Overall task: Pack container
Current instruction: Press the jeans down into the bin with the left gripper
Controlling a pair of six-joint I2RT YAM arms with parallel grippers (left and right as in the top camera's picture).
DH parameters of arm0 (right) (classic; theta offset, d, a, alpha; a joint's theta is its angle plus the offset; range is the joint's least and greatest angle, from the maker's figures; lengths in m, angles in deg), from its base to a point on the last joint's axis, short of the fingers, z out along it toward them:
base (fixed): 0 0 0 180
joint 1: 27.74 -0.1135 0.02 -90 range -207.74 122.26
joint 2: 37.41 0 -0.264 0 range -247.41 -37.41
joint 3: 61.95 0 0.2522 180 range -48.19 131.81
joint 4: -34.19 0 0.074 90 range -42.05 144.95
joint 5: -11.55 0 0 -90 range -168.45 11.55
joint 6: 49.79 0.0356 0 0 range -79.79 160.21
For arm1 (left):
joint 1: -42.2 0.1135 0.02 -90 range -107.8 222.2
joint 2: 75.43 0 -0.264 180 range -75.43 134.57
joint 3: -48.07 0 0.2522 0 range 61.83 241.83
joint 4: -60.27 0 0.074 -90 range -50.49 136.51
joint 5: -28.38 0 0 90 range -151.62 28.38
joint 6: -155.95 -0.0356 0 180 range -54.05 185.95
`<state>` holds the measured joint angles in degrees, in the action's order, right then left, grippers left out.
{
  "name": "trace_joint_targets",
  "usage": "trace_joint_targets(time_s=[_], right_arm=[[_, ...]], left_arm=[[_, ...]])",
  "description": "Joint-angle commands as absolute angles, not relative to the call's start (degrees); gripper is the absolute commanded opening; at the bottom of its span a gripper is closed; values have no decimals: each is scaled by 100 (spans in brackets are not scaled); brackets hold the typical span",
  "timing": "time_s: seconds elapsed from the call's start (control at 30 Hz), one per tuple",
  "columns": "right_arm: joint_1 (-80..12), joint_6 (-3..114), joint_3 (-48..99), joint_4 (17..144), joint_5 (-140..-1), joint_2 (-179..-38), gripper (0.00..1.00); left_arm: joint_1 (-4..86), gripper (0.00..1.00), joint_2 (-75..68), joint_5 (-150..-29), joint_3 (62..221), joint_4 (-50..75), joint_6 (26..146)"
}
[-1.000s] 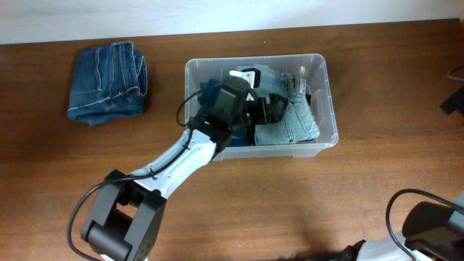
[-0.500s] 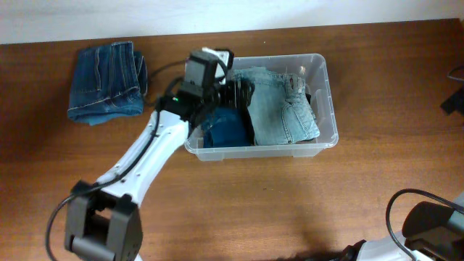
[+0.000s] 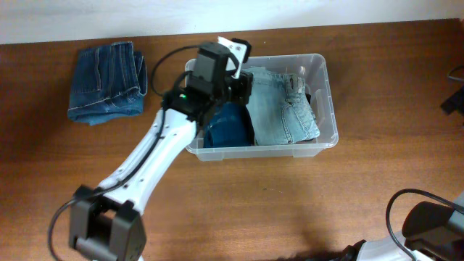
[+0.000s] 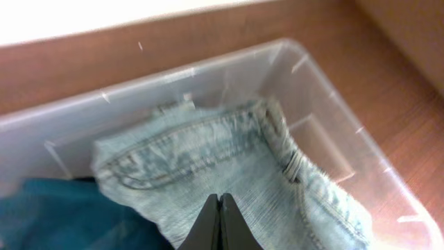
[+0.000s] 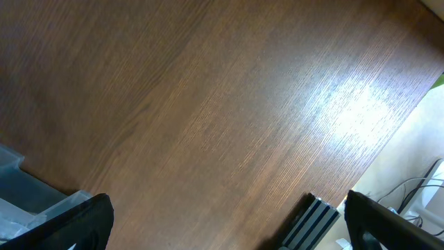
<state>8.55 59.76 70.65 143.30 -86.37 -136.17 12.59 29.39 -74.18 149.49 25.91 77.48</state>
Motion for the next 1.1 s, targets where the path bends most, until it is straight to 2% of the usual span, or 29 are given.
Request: trace_joint_targets(time_s=[0.0, 0.37, 0.87, 1.07], right_arm=[[864, 6046, 7046, 14311, -8666, -13641, 98], [866, 6046, 7046, 14311, -8666, -13641, 98], [864, 6046, 7046, 14311, -8663, -13641, 99], [866, 6046, 7046, 14311, -8663, -13641, 98]], left_arm=[[1194, 1, 3465, -7381, 14979, 2545, 7608], [1187, 1, 4388, -7378, 14979, 2392, 7492], [923, 1, 3107, -7986, 15436, 1831, 7315], [492, 1, 3284, -7979, 15432, 1347, 7313]])
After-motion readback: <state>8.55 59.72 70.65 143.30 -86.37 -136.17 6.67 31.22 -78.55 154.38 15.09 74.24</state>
